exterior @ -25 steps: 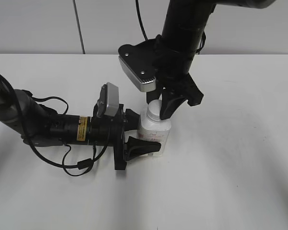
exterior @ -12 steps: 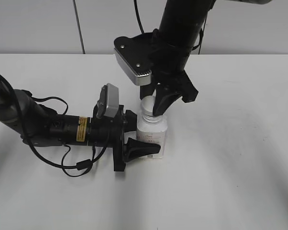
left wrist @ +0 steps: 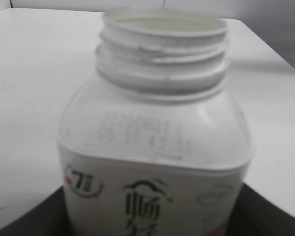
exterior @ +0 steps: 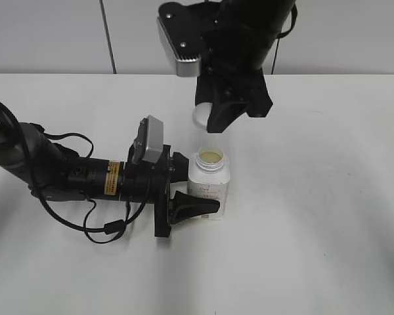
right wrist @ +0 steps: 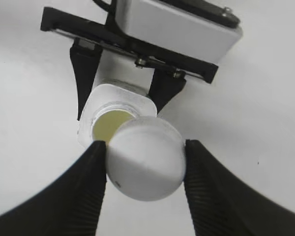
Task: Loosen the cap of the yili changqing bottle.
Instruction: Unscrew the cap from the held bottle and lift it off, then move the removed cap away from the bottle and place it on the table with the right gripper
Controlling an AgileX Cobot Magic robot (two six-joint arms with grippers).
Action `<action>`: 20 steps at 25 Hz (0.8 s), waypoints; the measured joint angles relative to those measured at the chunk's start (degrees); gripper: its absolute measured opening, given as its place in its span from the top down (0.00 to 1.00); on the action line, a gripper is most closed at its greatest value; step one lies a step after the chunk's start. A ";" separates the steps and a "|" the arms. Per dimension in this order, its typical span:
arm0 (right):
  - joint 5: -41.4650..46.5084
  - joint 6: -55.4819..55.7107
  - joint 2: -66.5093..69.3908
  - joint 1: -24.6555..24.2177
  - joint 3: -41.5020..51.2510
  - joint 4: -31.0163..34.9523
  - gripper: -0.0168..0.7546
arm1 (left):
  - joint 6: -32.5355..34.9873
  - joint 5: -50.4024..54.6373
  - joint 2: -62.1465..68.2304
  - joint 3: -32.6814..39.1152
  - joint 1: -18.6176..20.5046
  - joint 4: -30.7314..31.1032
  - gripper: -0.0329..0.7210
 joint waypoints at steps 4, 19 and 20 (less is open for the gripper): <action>0.00 21.24 -1.19 0.00 0.00 -6.04 0.48 | 0.00 0.00 0.00 0.00 0.00 0.05 0.38; -1.17 57.32 -1.14 -16.42 6.08 -1.37 0.48 | 0.00 -0.01 0.00 0.00 0.00 0.17 0.38; -2.51 58.63 -1.14 -17.95 7.53 -1.50 0.48 | 0.00 -0.01 0.00 0.00 0.00 0.17 0.38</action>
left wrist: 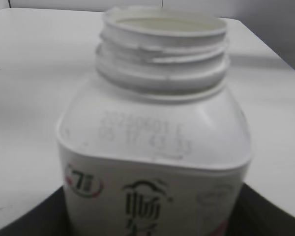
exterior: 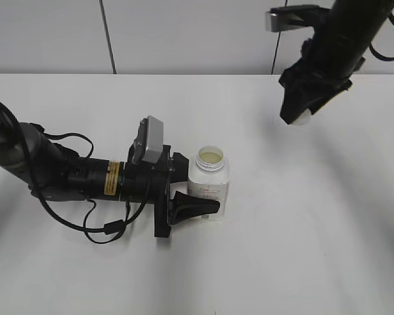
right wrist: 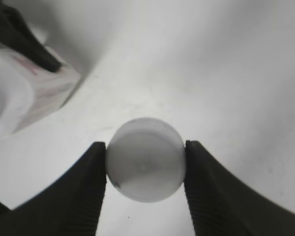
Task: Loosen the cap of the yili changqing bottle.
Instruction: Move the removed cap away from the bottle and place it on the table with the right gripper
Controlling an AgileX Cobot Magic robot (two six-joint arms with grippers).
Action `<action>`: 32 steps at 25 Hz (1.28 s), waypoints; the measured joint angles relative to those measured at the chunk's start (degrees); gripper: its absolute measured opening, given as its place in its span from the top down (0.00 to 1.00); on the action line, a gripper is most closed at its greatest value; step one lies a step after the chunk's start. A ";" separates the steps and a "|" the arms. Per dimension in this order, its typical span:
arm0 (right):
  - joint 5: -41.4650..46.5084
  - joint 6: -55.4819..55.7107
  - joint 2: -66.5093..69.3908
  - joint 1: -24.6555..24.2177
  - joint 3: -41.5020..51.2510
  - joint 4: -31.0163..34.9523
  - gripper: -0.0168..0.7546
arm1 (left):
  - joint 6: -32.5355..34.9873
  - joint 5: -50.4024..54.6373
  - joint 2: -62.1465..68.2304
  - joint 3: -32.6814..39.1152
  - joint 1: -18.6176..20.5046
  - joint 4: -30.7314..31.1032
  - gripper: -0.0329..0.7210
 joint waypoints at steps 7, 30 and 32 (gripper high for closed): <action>-8.33 4.81 0.00 -9.77 11.19 -0.07 0.48 | 0.00 -0.05 0.00 0.00 0.00 -0.05 0.38; -29.74 6.64 2.74 -14.53 25.74 -1.53 0.48 | 0.00 -0.11 0.00 0.00 0.00 -0.16 0.38; -29.74 6.77 3.03 -14.53 25.74 -1.53 0.48 | 0.00 -0.11 0.00 0.00 0.00 -0.16 0.38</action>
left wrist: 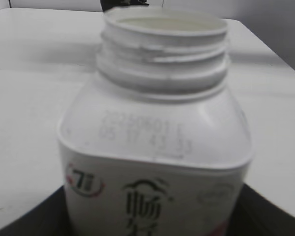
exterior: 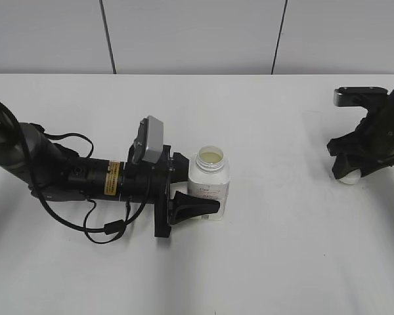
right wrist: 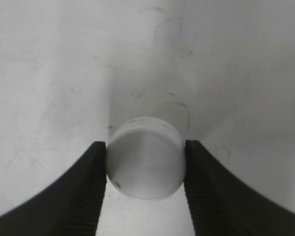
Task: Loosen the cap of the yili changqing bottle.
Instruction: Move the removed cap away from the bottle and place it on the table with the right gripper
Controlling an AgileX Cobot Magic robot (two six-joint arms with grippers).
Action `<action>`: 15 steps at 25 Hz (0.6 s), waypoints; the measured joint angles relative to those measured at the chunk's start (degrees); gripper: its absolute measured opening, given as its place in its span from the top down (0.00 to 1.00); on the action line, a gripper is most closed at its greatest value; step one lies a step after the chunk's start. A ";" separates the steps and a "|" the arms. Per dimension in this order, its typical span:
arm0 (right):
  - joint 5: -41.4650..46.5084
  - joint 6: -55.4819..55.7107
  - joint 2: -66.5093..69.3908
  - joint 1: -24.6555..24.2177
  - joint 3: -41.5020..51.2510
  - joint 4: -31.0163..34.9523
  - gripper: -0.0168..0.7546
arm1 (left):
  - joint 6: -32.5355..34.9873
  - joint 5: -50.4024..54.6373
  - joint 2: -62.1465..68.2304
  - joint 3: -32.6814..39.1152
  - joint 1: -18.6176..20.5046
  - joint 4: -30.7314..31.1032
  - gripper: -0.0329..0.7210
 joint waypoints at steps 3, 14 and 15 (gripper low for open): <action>0.00 0.18 0.23 0.00 0.00 0.00 0.48 | 0.00 0.00 0.00 0.00 0.00 0.00 0.38; -0.36 4.09 0.38 0.00 0.00 -0.05 0.27 | 0.00 0.00 0.00 0.00 0.00 -0.05 0.38; -0.06 4.38 0.38 0.00 0.00 0.10 0.25 | 0.00 0.00 0.00 0.00 0.00 -0.05 0.38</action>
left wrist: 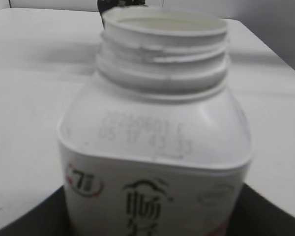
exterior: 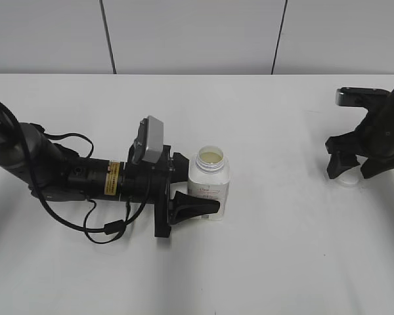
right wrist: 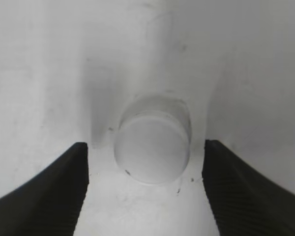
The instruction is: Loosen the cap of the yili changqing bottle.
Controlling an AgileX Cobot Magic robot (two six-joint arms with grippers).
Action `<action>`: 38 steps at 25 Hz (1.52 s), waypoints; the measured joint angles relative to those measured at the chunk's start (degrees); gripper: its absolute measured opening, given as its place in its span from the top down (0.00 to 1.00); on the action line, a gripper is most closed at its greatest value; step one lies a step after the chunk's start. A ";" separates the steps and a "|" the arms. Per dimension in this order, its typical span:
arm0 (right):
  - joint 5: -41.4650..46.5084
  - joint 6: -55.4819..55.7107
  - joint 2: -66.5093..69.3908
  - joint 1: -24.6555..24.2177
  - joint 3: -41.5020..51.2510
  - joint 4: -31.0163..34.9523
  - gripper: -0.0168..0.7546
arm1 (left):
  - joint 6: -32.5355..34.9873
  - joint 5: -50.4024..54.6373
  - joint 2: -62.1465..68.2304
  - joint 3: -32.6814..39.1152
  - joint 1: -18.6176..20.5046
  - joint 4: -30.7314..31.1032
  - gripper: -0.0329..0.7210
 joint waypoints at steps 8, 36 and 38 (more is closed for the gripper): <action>8.88 0.45 -1.90 0.00 -5.60 2.89 0.23 | 0.00 0.00 0.00 0.00 0.00 0.00 0.33; 12.45 0.55 -12.03 0.00 -9.28 5.26 0.23 | -2.77 -0.01 -5.97 0.05 0.00 3.43 0.25; 12.70 0.55 -12.03 0.00 -9.28 5.26 0.23 | -3.43 -0.01 -7.13 0.05 0.00 4.06 0.25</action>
